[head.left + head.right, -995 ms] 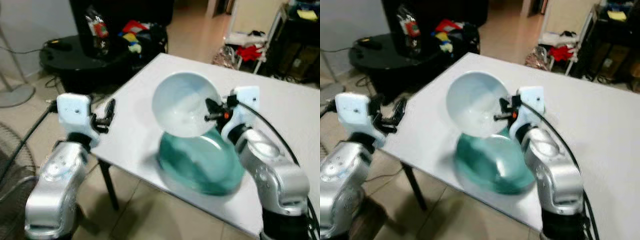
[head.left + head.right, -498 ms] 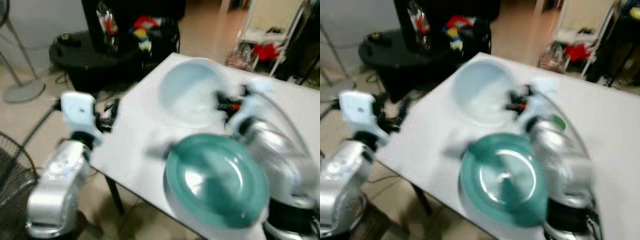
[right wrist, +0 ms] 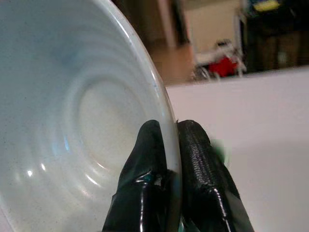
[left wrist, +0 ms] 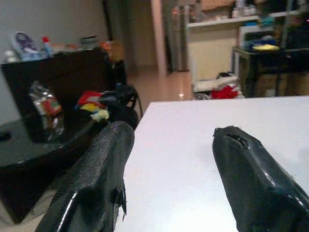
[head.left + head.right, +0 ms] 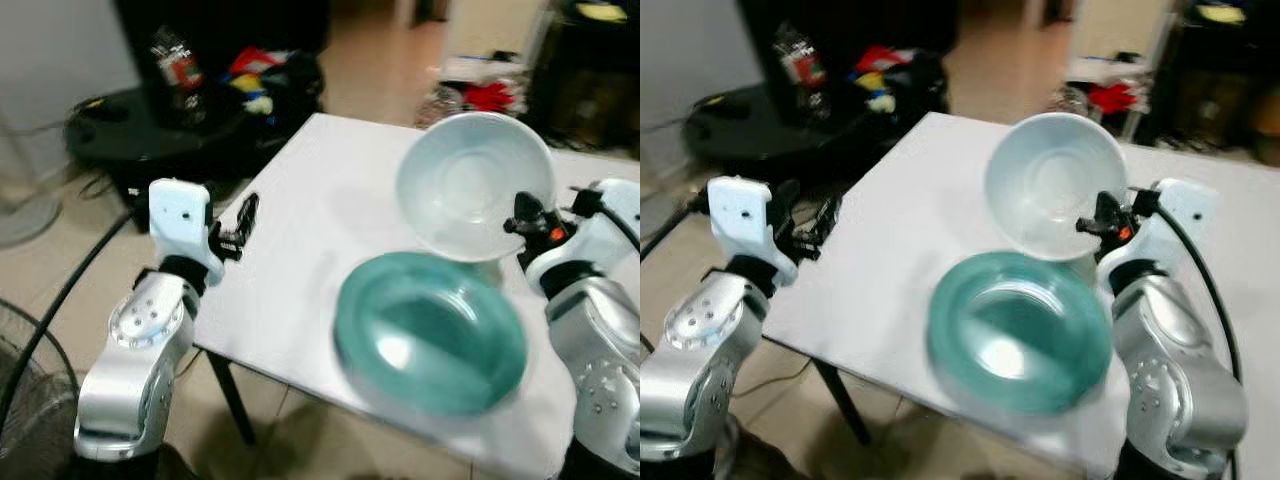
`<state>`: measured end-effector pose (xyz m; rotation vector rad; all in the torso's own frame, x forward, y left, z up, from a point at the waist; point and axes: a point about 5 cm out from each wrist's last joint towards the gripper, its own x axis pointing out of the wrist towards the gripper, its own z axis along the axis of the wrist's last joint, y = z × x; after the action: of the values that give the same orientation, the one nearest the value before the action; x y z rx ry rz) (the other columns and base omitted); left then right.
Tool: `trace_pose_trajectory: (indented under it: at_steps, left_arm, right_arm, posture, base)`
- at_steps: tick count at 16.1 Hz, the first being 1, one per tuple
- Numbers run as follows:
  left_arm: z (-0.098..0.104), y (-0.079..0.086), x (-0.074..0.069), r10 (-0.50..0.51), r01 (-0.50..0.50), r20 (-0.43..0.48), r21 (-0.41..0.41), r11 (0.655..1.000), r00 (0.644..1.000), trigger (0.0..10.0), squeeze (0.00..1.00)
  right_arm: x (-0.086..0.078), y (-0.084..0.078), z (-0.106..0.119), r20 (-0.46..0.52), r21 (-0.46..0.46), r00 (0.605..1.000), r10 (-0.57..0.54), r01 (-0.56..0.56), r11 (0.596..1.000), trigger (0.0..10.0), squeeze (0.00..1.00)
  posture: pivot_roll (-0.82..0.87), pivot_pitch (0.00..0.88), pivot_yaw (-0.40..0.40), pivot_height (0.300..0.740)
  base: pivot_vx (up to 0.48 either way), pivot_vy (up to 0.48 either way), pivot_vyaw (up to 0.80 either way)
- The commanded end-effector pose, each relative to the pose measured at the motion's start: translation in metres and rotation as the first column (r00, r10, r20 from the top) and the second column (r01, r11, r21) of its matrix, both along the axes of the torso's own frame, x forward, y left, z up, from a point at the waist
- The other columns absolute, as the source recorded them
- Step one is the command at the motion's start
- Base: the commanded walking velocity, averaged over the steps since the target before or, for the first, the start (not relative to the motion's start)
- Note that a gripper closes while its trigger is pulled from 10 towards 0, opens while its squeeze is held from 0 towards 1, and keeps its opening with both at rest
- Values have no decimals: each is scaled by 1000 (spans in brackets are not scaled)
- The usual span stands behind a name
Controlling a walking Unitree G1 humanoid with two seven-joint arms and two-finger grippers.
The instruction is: Setting the table
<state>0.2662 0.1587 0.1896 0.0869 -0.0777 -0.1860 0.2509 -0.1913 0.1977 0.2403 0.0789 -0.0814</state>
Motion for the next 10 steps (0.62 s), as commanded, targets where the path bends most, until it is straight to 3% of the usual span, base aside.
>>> trace_pose_trajectory:
  at_steps: [1,4,6,10]
  left_arm:
    - [0,2,6,11,-11,-1,34,999,1000,10000,0]
    - [0,2,8,6,-6,0,41,999,1000,10000,0]
    - [0,-4,5,-37,37,-11,16,999,999,10000,0]
    - [2,-13,0,-118,118,-22,2,993,993,10000,0]
  right_arm:
    - [-5,4,7,16,1,1000,12,-12,1000,10000,0]
    - [-4,3,6,-8,6,1000,-2,3,1000,10000,0]
    - [8,-16,14,-18,57,996,-82,83,995,10000,0]
    - [29,-40,9,-124,122,987,-102,117,986,10000,0]
  posture:
    - [-65,0,69,740]
    - [-69,0,72,740]
    - [-54,0,61,740]
    - [-45,0,53,740]
  base:
    - [0,-480,-788]
    - [0,-480,-788]
    - [0,0,0]
    - [0,0,0]
